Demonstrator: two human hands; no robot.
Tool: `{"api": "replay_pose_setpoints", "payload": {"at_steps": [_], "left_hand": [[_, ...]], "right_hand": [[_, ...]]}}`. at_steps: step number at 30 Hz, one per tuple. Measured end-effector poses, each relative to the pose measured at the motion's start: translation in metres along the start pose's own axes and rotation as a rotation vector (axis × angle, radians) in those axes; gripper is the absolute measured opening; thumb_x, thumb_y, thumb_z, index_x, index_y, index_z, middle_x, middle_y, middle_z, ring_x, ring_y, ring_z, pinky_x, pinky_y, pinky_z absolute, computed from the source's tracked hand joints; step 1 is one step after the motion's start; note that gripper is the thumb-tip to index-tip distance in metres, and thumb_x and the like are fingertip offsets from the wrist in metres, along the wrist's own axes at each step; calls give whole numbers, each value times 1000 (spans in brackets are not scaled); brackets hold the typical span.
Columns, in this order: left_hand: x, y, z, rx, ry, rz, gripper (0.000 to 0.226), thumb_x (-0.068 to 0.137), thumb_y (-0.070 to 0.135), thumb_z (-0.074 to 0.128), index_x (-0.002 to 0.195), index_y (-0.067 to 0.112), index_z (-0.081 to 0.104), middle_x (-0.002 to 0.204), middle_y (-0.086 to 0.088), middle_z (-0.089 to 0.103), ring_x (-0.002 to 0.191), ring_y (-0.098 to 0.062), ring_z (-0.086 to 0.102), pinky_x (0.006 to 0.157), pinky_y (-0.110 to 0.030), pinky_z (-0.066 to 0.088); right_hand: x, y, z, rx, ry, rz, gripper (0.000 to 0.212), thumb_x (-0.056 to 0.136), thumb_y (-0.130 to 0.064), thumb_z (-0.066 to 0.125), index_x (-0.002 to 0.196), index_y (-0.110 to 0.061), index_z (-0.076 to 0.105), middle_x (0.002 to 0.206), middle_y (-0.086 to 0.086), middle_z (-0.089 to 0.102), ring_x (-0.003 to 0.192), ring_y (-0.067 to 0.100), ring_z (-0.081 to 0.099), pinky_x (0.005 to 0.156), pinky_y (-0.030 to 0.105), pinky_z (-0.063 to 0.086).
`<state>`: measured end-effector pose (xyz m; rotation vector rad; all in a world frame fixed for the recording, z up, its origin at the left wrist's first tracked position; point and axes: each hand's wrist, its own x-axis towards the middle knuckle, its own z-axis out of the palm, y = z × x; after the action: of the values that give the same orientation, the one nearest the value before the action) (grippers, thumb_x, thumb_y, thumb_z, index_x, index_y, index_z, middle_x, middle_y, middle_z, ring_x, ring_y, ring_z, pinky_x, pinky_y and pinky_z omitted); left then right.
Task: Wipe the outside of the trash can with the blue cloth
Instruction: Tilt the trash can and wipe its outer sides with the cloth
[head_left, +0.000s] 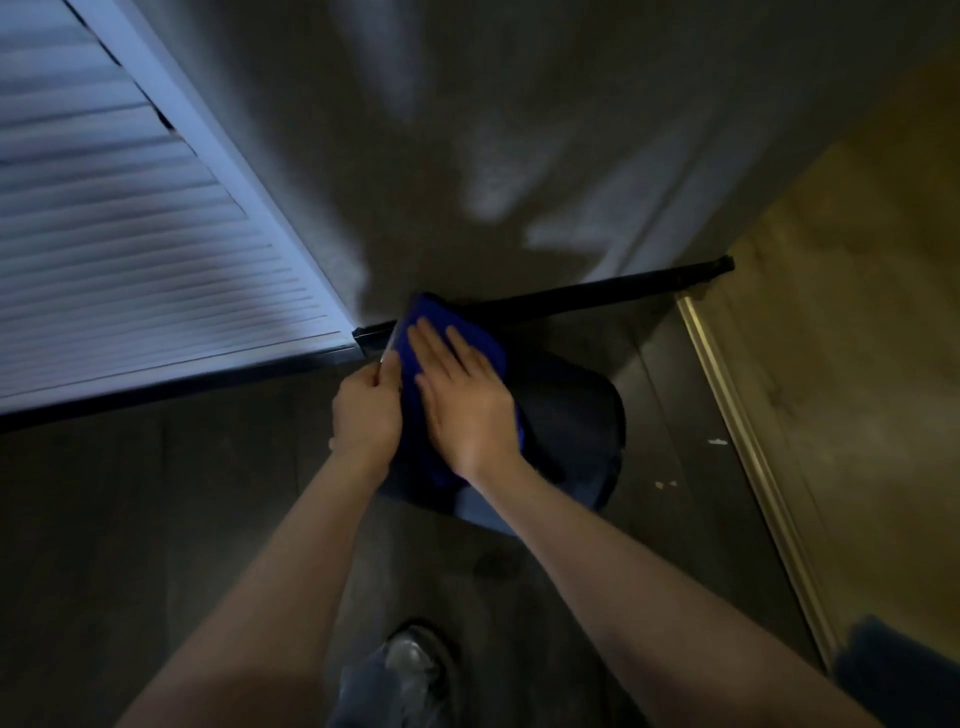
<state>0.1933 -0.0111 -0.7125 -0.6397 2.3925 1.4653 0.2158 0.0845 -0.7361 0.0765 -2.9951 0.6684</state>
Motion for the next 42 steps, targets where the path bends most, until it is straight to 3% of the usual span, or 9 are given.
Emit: {"api": "replay_pose_setpoints", "payload": {"at_steps": [5, 10, 13, 17, 22, 26, 31, 37, 42], "left_hand": [[-1, -1, -1, -33, 8, 5, 43, 96, 32, 43, 58, 12, 50, 58, -1, 46, 58, -12, 40, 58, -28, 32], [-5, 0, 1, -5, -38, 64, 38, 96, 34, 43, 96, 4, 67, 78, -5, 60, 73, -14, 51, 69, -28, 40], [-2, -4, -1, 28, -39, 72, 36, 96, 35, 42, 91, 8, 65, 71, 0, 58, 64, -9, 49, 60, -25, 40], [0, -2, 3, -28, -30, 51, 35, 96, 32, 43, 96, 6, 66, 79, -8, 59, 76, -19, 53, 72, -30, 40], [1, -7, -1, -104, -27, -12, 32, 96, 31, 43, 85, 9, 64, 71, -4, 59, 77, -19, 54, 74, -34, 43], [3, -6, -3, -124, -103, 0, 29, 96, 33, 42, 80, 20, 62, 83, -5, 64, 87, -22, 59, 83, -37, 46], [5, 2, -2, 109, -133, 191, 34, 96, 33, 42, 67, 21, 55, 64, 1, 53, 62, -13, 48, 56, -21, 39], [-9, -37, -33, 208, -397, 126, 25, 95, 25, 46, 96, 6, 62, 87, -11, 61, 78, -17, 56, 68, -23, 41], [-32, -49, -22, 80, -252, 76, 25, 94, 19, 47, 77, 6, 58, 75, -7, 58, 73, -18, 54, 62, -17, 43]], "right_hand": [[-66, 86, -7, -57, 28, 212, 44, 91, -22, 34, 125, -5, 54, 127, 11, 61, 117, 29, 58, 95, 42, 47], [-96, 111, 1, 65, 36, 532, 43, 99, -21, 28, 140, -10, 32, 148, 6, 37, 140, 19, 27, 115, 33, 20], [-101, 90, 6, 98, 84, 617, 43, 99, -17, 32, 140, -8, 31, 149, 9, 35, 140, 24, 26, 115, 34, 18], [-104, 25, 21, 110, 136, 341, 38, 92, -12, 38, 127, 1, 49, 132, 18, 55, 124, 35, 48, 103, 33, 28], [-74, -19, 34, 66, 94, -14, 40, 88, -24, 47, 127, -17, 54, 133, -2, 56, 124, 20, 51, 99, 31, 44], [-41, -10, 25, 57, 113, -17, 41, 89, -26, 46, 129, -18, 52, 133, -5, 56, 124, 17, 52, 100, 30, 42], [-45, 26, 14, -64, 82, 144, 49, 91, -34, 34, 135, -14, 44, 139, 2, 51, 128, 23, 47, 103, 35, 36], [-43, 86, -3, -39, 37, 415, 56, 91, -32, 19, 137, -6, 39, 142, 10, 46, 132, 27, 40, 108, 38, 32], [-32, 107, -9, -41, -8, 397, 51, 93, -30, 23, 137, -9, 40, 143, 8, 46, 134, 24, 37, 111, 36, 26]]}}
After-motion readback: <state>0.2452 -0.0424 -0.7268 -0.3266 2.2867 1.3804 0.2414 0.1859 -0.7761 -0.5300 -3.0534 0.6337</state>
